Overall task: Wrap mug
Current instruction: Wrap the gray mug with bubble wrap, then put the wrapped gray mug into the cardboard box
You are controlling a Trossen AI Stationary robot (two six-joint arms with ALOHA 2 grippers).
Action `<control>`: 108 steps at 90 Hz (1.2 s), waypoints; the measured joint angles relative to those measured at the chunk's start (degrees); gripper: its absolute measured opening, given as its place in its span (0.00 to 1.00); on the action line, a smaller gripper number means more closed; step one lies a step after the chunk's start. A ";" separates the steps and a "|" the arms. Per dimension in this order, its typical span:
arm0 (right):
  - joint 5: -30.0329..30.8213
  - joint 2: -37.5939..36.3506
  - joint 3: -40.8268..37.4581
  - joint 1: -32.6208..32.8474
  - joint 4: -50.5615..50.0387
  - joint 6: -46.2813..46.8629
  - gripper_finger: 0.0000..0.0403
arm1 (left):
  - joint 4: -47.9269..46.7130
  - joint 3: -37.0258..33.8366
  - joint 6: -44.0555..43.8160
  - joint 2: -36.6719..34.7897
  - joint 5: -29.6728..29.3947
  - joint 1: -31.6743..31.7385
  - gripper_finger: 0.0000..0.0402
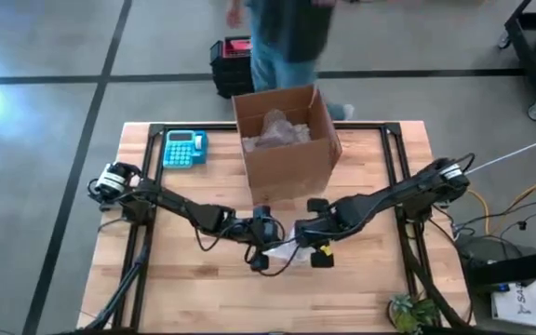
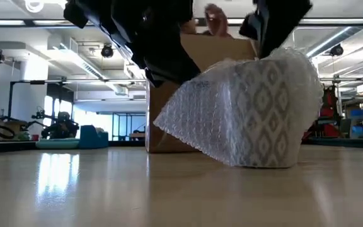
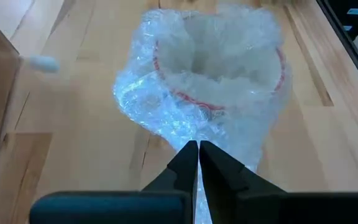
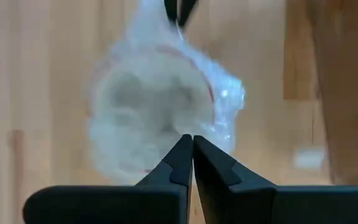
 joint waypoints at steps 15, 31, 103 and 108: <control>1.05 3.77 -3.03 0.14 5.43 -0.44 0.00 | 0.20 0.00 -0.14 0.00 0.00 0.00 0.01; 2.08 8.07 -3.87 0.47 9.47 -0.97 0.00 | 0.36 0.00 -0.14 0.00 -0.02 0.04 0.01; -1.37 -1.22 2.04 1.46 2.93 -2.13 0.04 | 0.16 -0.02 0.08 0.00 0.00 0.04 0.01; -2.28 -0.76 1.76 2.44 5.31 -2.34 0.09 | -0.04 -0.02 0.08 0.00 -0.01 0.04 0.01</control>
